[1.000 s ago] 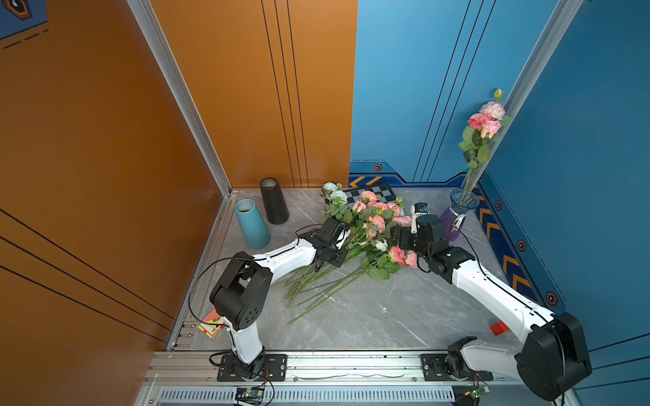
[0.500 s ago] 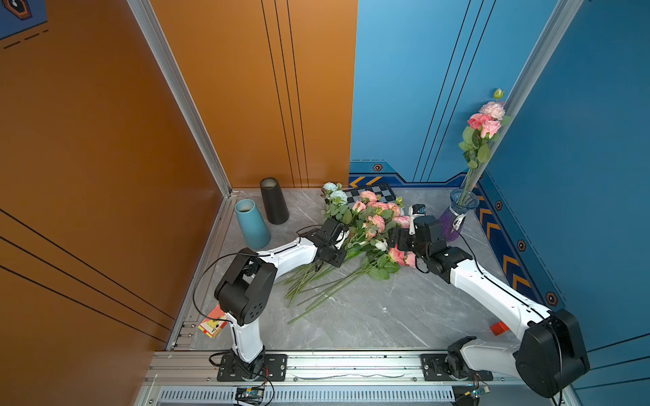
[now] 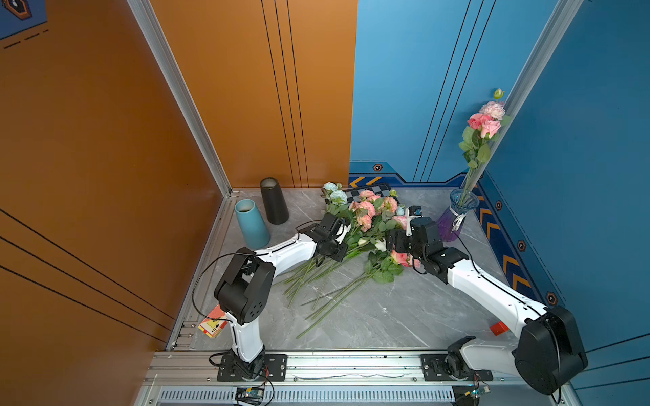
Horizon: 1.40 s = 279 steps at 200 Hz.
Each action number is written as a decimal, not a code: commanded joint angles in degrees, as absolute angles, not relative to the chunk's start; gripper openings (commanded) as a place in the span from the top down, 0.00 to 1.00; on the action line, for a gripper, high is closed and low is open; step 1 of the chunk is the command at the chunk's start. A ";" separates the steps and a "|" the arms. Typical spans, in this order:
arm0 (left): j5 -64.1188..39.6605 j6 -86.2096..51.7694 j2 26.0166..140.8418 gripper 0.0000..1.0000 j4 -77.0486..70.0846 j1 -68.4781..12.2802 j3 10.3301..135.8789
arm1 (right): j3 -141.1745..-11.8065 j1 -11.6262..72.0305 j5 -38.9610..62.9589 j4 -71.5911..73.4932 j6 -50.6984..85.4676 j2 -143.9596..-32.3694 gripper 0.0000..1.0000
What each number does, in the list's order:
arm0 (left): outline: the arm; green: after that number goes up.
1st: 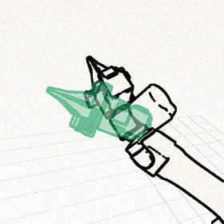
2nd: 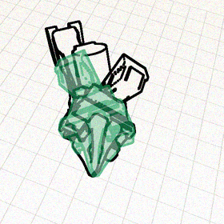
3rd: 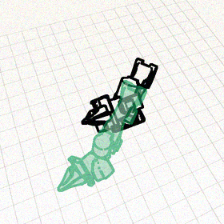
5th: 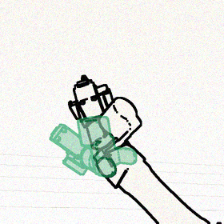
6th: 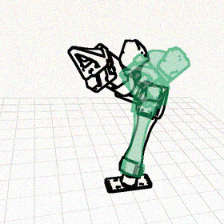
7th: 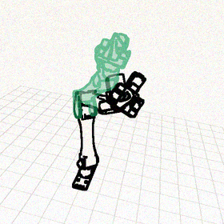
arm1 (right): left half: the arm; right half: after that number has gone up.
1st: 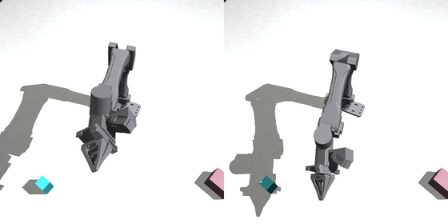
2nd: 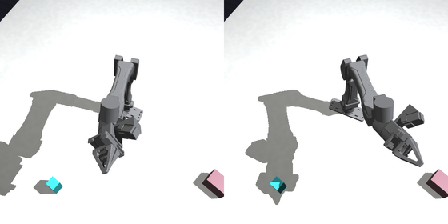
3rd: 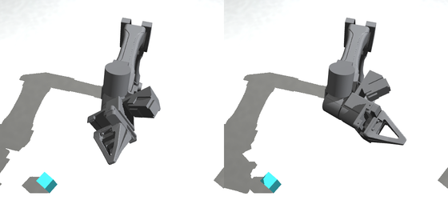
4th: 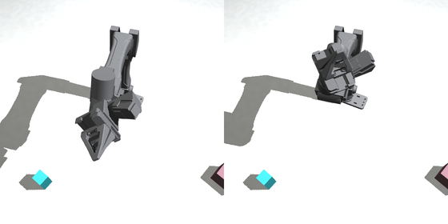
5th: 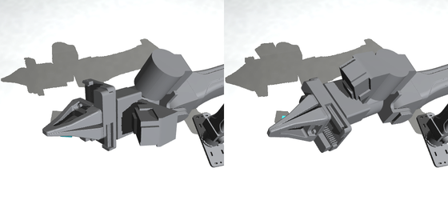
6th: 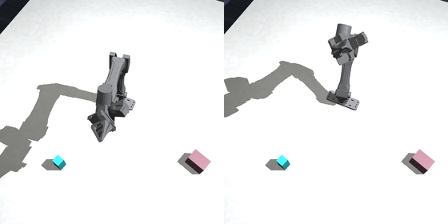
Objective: Place the pink flowers into the vase
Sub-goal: Pick up the flower at the center of the board.
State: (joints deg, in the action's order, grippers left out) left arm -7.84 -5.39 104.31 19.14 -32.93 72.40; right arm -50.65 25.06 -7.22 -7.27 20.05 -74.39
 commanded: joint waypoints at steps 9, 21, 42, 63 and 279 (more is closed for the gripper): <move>-10.28 -4.60 101.44 0.90 19.25 -31.03 75.59 | -50.89 26.08 -6.17 -6.04 21.42 -75.56 0.00; -10.74 -4.40 101.34 0.90 19.25 -30.27 76.55 | -51.36 26.44 -5.99 -6.06 21.57 -75.87 0.00; -12.70 -4.85 101.64 0.87 19.25 -28.38 78.44 | -52.32 27.21 -5.72 -6.05 21.94 -76.63 0.00; -17.39 -7.62 101.37 0.85 17.12 -26.55 78.22 | -53.54 28.40 -5.05 -6.19 22.49 -77.88 0.00; -9.33 -19.63 91.26 1.00 -22.81 -31.56 59.65 | -75.07 30.41 2.52 -9.94 39.33 -91.34 0.00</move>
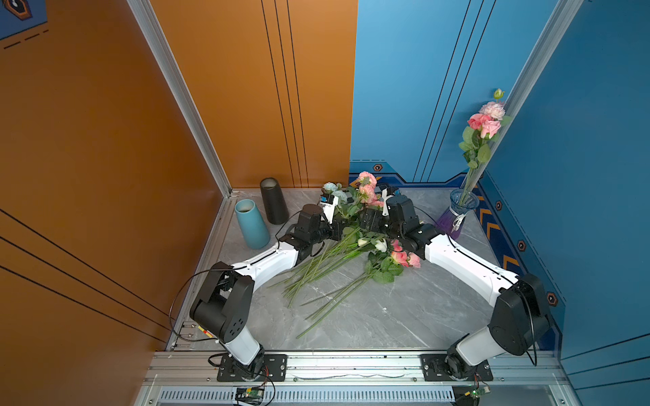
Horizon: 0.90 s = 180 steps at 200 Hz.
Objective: Place the pink flowers into the vase
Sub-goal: Pick up the flower at the center of the board, then place the flower in the vase.
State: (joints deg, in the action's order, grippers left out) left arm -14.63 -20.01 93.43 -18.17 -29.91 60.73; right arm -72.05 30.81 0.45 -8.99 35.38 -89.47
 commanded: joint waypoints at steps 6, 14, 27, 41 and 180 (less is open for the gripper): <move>-8.27 -19.60 91.02 1.00 -23.23 -31.89 59.43 | -75.52 30.41 2.71 -9.93 39.89 -91.70 0.00; -7.15 -19.67 90.70 1.00 -24.04 -32.28 59.41 | -75.97 30.32 3.04 -9.80 40.47 -92.07 0.00; -6.27 -20.11 90.36 1.00 -25.15 -32.68 57.88 | -76.24 30.24 3.60 -8.85 41.55 -92.52 0.00; -6.20 -20.03 90.43 1.00 -25.31 -33.34 58.01 | -76.12 29.98 3.93 -7.77 42.77 -92.79 0.00; -5.44 -20.35 90.78 1.00 -27.52 -36.17 57.83 | -76.62 29.43 8.78 -0.21 48.32 -96.13 0.38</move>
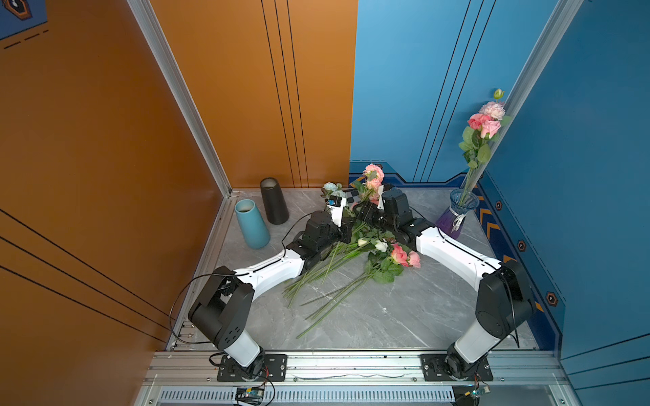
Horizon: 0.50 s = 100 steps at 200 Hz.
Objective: Place the pink flowers into the vase
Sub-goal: Place the flower in the vase.
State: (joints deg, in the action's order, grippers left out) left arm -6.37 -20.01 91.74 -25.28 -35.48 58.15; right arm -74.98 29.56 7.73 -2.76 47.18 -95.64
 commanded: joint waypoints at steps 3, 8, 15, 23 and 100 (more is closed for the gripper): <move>-5.45 -20.36 90.71 1.00 -27.51 -36.13 57.83 | -76.65 29.44 8.86 -0.10 48.42 -96.15 0.40; -5.45 -20.32 90.79 1.00 -27.51 -36.21 57.84 | -76.66 29.44 9.01 -0.01 48.57 -96.31 0.42; -5.60 -20.35 90.80 1.00 -27.54 -36.14 57.75 | -76.69 29.44 9.11 0.29 48.65 -96.40 0.46; -5.54 -20.32 90.75 1.00 -27.51 -36.20 57.75 | -76.80 29.52 9.22 0.50 48.85 -96.49 0.48; -5.62 -20.61 90.94 1.00 -27.60 -36.21 57.74 | -77.41 29.71 9.82 1.74 49.49 -96.79 0.77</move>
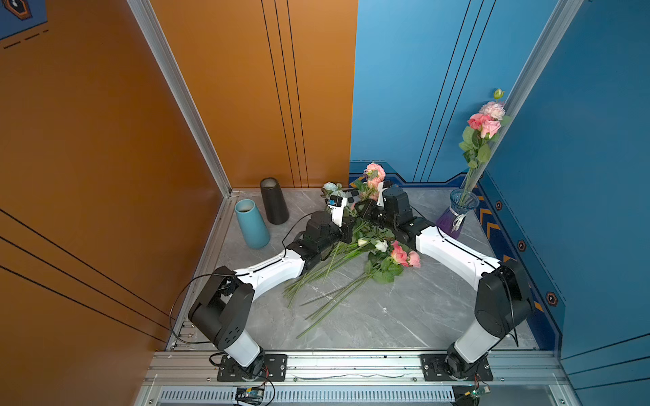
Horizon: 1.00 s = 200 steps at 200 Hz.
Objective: Place the pink flowers into the vase
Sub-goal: Place the flower in the vase.
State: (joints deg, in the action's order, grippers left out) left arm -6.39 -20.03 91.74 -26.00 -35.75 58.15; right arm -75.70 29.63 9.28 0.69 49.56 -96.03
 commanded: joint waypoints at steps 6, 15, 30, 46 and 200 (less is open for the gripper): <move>-5.58 -20.65 90.91 1.00 -27.60 -36.21 57.74 | -77.43 29.71 9.60 1.51 49.42 -96.77 0.81; -5.58 -20.62 90.90 1.00 -27.60 -36.17 57.66 | -77.42 29.71 9.37 1.25 49.29 -96.69 0.85; -5.73 -20.64 90.84 1.00 -27.60 -36.06 57.55 | -77.43 29.71 8.76 0.75 48.91 -96.57 0.87; -5.93 -20.65 90.72 0.95 -27.59 -35.86 57.39 | -77.53 29.71 8.40 0.32 48.56 -96.38 0.88; -11.83 -18.65 87.28 0.01 -26.45 -34.00 55.66 | -89.96 22.72 -5.69 -13.13 20.41 -88.93 0.96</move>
